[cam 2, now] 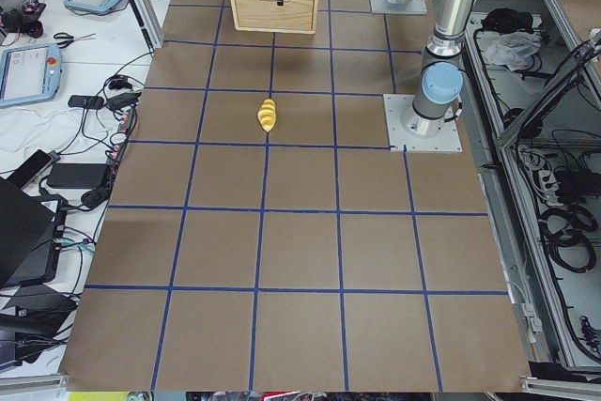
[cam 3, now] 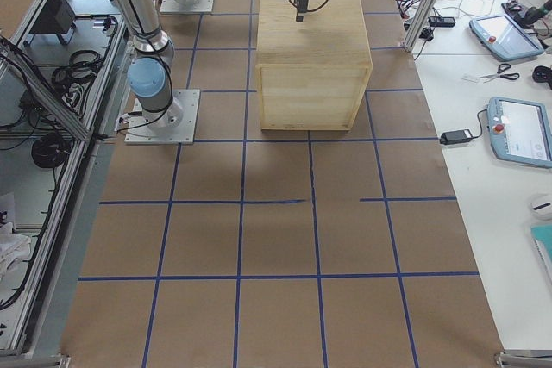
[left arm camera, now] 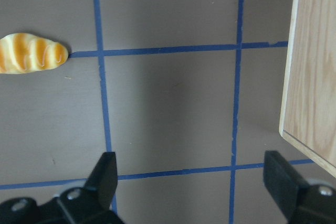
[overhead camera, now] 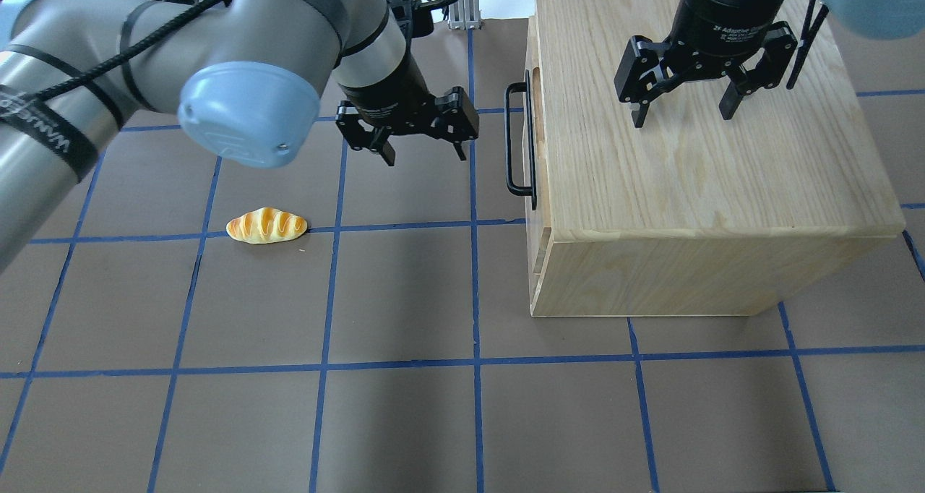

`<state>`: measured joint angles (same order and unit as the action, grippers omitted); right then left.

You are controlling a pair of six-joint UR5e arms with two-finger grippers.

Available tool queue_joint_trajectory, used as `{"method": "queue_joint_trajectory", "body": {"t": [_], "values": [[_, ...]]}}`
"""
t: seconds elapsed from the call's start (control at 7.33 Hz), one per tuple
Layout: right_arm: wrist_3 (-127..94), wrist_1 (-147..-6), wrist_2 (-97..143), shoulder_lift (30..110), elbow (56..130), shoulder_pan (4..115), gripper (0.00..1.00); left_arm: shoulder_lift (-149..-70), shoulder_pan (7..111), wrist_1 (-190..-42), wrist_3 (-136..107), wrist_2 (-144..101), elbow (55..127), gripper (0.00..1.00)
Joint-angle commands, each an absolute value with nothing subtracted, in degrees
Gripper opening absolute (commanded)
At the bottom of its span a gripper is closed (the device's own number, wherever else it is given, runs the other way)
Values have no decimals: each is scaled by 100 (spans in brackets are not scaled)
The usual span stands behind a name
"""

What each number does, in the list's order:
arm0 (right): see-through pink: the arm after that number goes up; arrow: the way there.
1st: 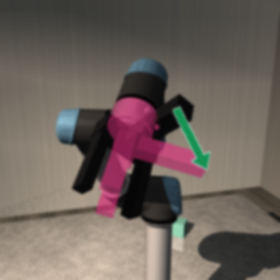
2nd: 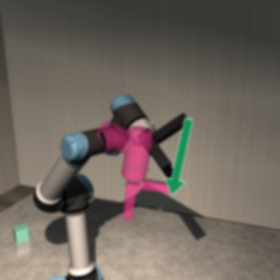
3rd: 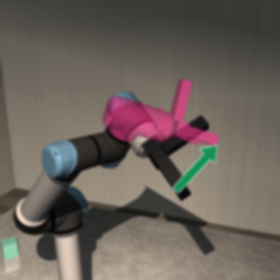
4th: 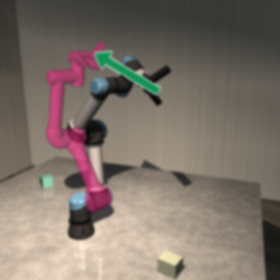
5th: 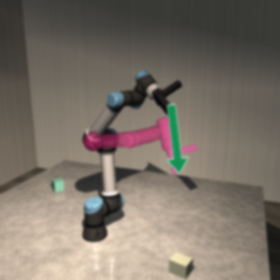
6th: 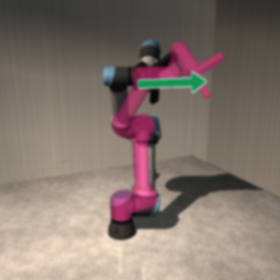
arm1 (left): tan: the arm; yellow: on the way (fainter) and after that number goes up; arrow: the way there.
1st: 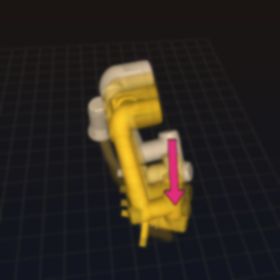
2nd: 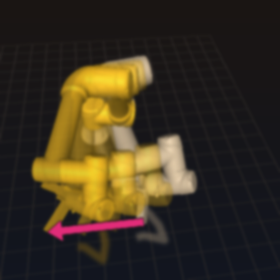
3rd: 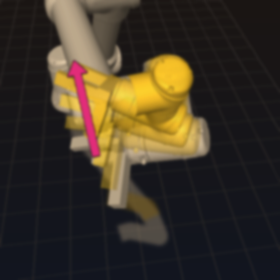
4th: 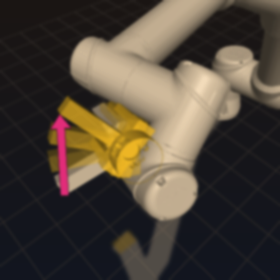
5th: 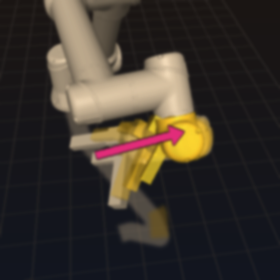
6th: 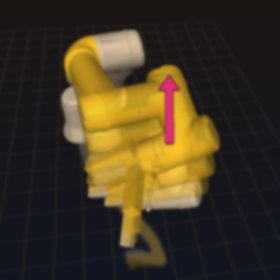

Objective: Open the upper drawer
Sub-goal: 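Move the left gripper toward the black drawer handle on the cabinet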

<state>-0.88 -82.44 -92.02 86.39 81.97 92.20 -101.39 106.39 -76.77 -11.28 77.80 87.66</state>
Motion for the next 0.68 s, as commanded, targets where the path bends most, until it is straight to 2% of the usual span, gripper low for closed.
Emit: {"method": "queue_joint_trajectory", "body": {"t": [0.0,0.55], "values": [[-88,-8244,-9202,8640,8200,9220,100,-10528,10854,-7278,-1247,7314,8640,100],[-88,-8244,-9202,8640,8200,9220,100,-10784,10846,-6891,-1126,7136,8674,100]]}}
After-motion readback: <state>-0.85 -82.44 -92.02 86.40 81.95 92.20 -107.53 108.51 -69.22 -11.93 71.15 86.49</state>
